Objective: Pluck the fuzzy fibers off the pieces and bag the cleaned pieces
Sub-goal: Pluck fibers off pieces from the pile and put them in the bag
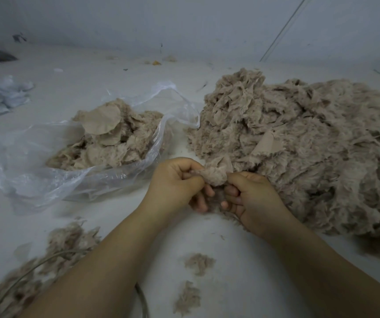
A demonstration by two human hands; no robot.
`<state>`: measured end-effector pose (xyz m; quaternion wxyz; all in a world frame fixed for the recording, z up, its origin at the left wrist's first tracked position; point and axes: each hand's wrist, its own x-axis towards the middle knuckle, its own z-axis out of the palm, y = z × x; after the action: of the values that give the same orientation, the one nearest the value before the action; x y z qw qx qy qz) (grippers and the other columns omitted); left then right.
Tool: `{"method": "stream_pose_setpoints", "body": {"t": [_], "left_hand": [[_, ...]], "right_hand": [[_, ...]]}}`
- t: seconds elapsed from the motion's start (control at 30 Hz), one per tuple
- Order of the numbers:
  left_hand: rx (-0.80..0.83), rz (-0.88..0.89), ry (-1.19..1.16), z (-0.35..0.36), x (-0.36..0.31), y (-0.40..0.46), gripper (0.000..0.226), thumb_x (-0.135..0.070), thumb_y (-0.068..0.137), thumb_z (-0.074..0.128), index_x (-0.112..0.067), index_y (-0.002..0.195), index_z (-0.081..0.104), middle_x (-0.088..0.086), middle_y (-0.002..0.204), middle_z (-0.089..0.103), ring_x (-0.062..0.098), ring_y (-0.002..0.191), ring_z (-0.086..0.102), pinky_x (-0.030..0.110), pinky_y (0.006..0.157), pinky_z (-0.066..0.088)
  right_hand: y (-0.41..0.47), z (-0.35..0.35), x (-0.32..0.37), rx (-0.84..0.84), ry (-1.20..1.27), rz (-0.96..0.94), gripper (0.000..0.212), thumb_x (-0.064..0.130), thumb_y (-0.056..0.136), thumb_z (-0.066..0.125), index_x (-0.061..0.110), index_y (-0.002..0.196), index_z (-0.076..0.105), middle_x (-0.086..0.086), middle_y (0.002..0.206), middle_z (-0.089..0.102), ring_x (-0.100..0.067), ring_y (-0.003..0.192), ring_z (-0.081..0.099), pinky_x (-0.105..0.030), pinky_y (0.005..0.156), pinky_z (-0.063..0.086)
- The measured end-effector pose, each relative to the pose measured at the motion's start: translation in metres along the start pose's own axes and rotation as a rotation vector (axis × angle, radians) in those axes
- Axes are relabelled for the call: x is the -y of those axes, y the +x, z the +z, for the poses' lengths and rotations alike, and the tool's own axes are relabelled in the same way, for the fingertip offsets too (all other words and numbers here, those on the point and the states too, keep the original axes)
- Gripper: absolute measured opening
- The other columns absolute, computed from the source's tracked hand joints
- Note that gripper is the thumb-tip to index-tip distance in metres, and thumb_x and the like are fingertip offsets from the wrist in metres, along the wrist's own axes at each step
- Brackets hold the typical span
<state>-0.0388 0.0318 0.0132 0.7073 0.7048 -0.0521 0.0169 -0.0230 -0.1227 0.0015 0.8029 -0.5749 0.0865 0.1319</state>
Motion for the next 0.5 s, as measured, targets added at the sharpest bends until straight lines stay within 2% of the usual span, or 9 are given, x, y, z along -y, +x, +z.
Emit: {"method": "stream_pose_setpoints", "body": {"t": [0.13, 0.23, 0.33, 0.4, 0.5], "left_hand": [[-0.047, -0.035, -0.153, -0.002, 0.003, 0.005, 0.05, 0.018, 0.087, 0.043, -0.017, 0.063, 0.071, 0.02, 0.06, 0.067, 0.027, 0.043, 0.064, 0.026, 0.041, 0.05], [-0.151, 0.005, -0.281, -0.005, 0.005, 0.009, 0.037, 0.017, 0.084, 0.045, -0.007, 0.066, 0.065, 0.02, 0.057, 0.064, 0.026, 0.041, 0.06, 0.028, 0.042, 0.048], [-0.216, 0.028, -0.323, -0.008, 0.004, 0.011, 0.028, 0.009, 0.075, 0.05, -0.009, 0.061, 0.066, 0.012, 0.055, 0.06, 0.026, 0.046, 0.054, 0.03, 0.05, 0.042], [-0.204, 0.026, -0.359, -0.011, 0.001, 0.01, 0.02, -0.002, 0.067, 0.049, -0.009, 0.056, 0.065, 0.009, 0.056, 0.055, 0.026, 0.052, 0.049, 0.03, 0.053, 0.04], [-0.103, 0.003, -0.364, -0.014, -0.003, 0.006, 0.027, -0.017, 0.069, 0.046, -0.006, 0.048, 0.059, 0.008, 0.05, 0.046, 0.021, 0.049, 0.044, 0.022, 0.047, 0.036]], "right_hand": [[-0.001, 0.001, 0.001, 0.001, -0.002, -0.009, 0.031, 0.012, 0.099, 0.053, 0.01, 0.068, 0.05, 0.004, 0.044, 0.038, -0.004, 0.033, 0.032, -0.022, 0.038, 0.045], [-0.001, 0.0, 0.002, 0.009, 0.013, -0.004, 0.026, 0.012, 0.101, 0.051, -0.001, 0.08, 0.058, 0.004, 0.044, 0.04, -0.005, 0.033, 0.033, -0.022, 0.038, 0.045], [0.0, 0.0, 0.002, -0.004, 0.044, 0.004, 0.018, 0.008, 0.101, 0.046, -0.001, 0.087, 0.054, 0.004, 0.043, 0.043, -0.005, 0.032, 0.035, -0.022, 0.038, 0.044], [0.001, 0.0, 0.002, -0.027, 0.059, 0.004, 0.016, 0.006, 0.1, 0.045, 0.001, 0.087, 0.053, 0.004, 0.044, 0.043, -0.005, 0.033, 0.036, -0.023, 0.038, 0.044], [0.002, -0.002, -0.001, -0.057, 0.071, 0.011, 0.02, 0.006, 0.099, 0.044, 0.001, 0.083, 0.055, 0.003, 0.046, 0.042, -0.006, 0.033, 0.034, -0.024, 0.038, 0.044]]}}
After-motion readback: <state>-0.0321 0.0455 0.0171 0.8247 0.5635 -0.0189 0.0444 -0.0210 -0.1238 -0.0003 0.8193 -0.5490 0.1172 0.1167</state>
